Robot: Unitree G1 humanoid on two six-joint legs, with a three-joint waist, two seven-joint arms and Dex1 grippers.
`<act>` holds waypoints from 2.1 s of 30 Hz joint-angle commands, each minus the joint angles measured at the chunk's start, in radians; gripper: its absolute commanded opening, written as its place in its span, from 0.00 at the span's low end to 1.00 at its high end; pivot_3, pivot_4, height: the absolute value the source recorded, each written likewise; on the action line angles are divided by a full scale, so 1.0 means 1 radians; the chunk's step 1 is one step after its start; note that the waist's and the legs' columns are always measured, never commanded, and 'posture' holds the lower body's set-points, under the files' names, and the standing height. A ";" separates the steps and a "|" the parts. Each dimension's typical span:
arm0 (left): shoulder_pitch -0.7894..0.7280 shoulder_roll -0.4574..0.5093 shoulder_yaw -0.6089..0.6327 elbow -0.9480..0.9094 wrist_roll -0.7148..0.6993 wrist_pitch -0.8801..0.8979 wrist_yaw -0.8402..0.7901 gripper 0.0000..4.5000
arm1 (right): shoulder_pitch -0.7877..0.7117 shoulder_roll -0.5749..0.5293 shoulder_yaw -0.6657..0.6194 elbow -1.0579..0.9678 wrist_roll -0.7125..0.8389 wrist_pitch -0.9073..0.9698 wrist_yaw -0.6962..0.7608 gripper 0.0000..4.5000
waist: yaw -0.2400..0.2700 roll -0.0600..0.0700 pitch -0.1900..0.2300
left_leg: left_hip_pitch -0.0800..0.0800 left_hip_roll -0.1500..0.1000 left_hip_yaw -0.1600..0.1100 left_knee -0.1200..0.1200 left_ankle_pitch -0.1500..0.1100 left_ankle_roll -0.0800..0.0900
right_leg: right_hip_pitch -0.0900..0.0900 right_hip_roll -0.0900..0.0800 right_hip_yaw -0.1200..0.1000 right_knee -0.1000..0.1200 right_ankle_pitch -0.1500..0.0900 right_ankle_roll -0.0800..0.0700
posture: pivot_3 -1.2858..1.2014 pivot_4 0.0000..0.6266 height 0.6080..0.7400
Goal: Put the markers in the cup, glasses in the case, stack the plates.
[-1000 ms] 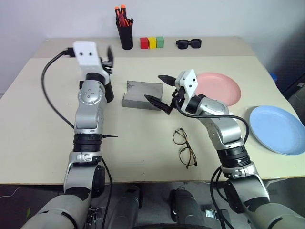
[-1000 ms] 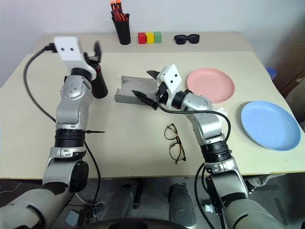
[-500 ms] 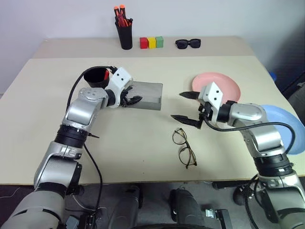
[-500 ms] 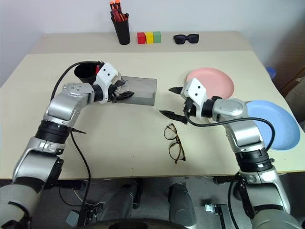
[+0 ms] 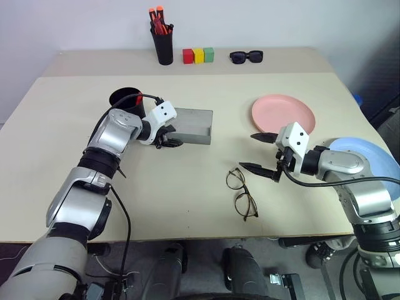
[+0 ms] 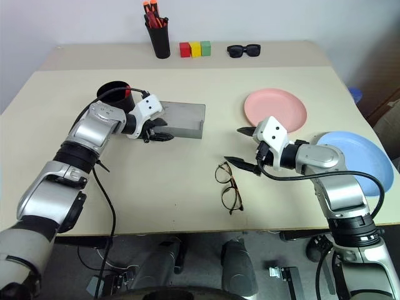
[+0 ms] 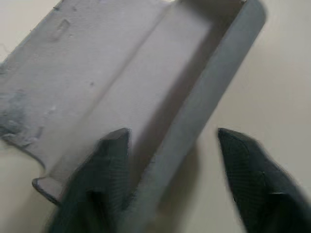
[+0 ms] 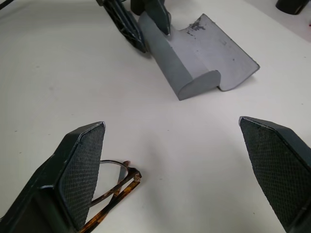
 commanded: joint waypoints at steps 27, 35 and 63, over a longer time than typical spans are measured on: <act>0.317 0.181 0.041 -0.692 -0.109 0.072 -0.267 0.50 | 0.023 -0.078 -0.049 -0.146 0.182 0.346 0.011 1.00 | 0.001 0.000 0.000 | 0.000 0.002 -0.002 0.000 -0.001 0.002 | 0.000 -0.001 0.002 -0.001 -0.001 -0.002 | 0.52 0.24 1.00; 0.413 0.169 0.169 -0.770 -0.174 0.017 -0.107 0.59 | 0.106 -0.054 -0.112 -0.156 0.313 0.523 -0.041 1.00 | 0.001 0.000 0.000 | 0.000 0.002 -0.002 0.000 -0.001 0.002 | 0.000 -0.001 0.002 -0.001 -0.001 -0.001 | 0.52 0.24 1.00; 1.093 0.253 0.344 -1.345 -0.374 0.115 0.101 0.59 | -0.062 0.014 -0.156 0.041 0.618 1.116 -0.205 1.00 | 0.004 0.002 -0.001 | -0.001 0.003 0.002 0.000 -0.004 0.007 | 0.003 -0.002 0.006 -0.014 -0.002 -0.006 | 0.52 0.24 1.00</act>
